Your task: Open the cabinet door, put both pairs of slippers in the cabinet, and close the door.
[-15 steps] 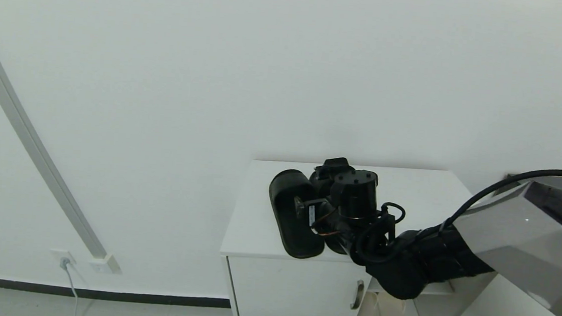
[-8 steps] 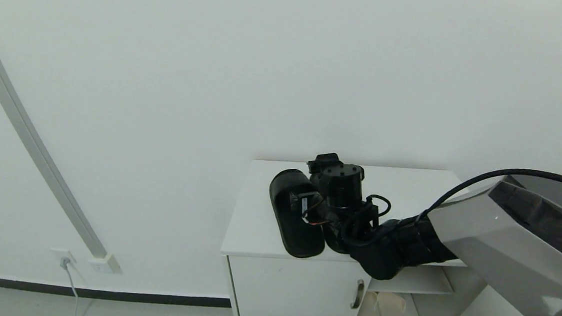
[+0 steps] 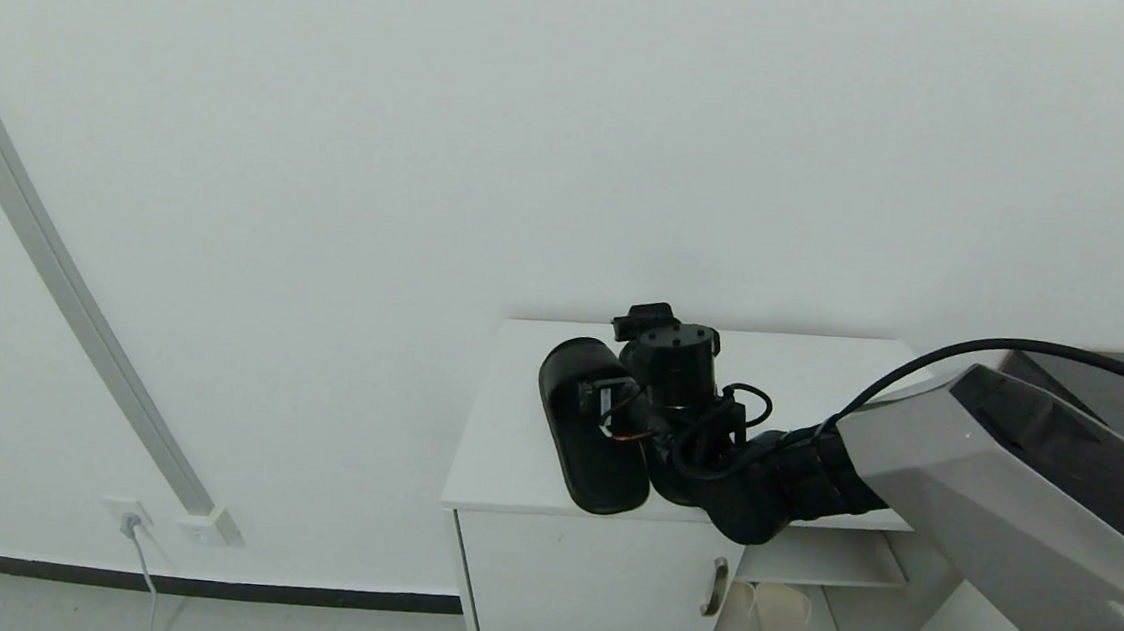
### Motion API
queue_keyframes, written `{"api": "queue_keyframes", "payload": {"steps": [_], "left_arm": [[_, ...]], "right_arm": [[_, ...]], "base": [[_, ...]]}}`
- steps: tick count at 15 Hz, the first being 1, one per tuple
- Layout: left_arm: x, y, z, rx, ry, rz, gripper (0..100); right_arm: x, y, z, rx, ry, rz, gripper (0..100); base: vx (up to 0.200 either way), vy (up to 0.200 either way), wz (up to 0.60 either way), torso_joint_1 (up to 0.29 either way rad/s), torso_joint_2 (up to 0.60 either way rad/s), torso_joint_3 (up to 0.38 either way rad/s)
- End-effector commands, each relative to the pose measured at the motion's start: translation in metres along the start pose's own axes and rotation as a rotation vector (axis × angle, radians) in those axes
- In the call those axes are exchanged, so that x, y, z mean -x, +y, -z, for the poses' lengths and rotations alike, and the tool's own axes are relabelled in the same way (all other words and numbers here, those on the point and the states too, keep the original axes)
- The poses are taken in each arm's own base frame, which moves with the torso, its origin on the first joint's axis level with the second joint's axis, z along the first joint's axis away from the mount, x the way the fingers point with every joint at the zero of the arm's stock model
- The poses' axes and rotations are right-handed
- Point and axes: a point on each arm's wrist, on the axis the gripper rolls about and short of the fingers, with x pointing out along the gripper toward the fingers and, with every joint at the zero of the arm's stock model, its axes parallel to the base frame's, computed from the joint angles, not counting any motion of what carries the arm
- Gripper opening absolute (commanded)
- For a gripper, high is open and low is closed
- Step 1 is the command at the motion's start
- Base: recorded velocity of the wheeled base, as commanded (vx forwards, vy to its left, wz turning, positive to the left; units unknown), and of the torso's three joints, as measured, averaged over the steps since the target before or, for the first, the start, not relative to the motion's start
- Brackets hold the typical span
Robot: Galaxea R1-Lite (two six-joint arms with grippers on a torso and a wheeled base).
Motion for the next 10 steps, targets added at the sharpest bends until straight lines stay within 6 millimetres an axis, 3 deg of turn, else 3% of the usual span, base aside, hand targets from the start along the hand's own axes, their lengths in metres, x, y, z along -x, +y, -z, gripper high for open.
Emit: {"api": "queue_keyframes", "payload": {"steps": [1,2,3,10], "left_arm": [[-0.0001,0.0,0.0,0.0,0.001,0.0,0],[-0.0001,0.0,0.0,0.0,0.001,0.0,0],[-0.0001,0.0,0.0,0.0,0.001,0.0,0],[-0.0001,0.0,0.0,0.0,0.001,0.0,0]], "right_arm": [[-0.0016,0.0012,0.0028,0.002,0.004,-0.001,100],[-0.0022,0.0015,0.0018,0.0,0.0,0.0,100],[-0.0027,0.0017,0.0015,0.0,0.0,0.0,0],[-0.001,0.0029,-0.0015,-0.003,-0.006,-0.003,0]], "base": [[0.0,0.0,0.0,0.0,0.0,0.0],[0.0,0.0,0.0,0.0,0.0,0.0],[0.0,0.0,0.0,0.0,0.0,0.0],[0.0,0.0,0.0,0.0,0.0,0.0]]}}
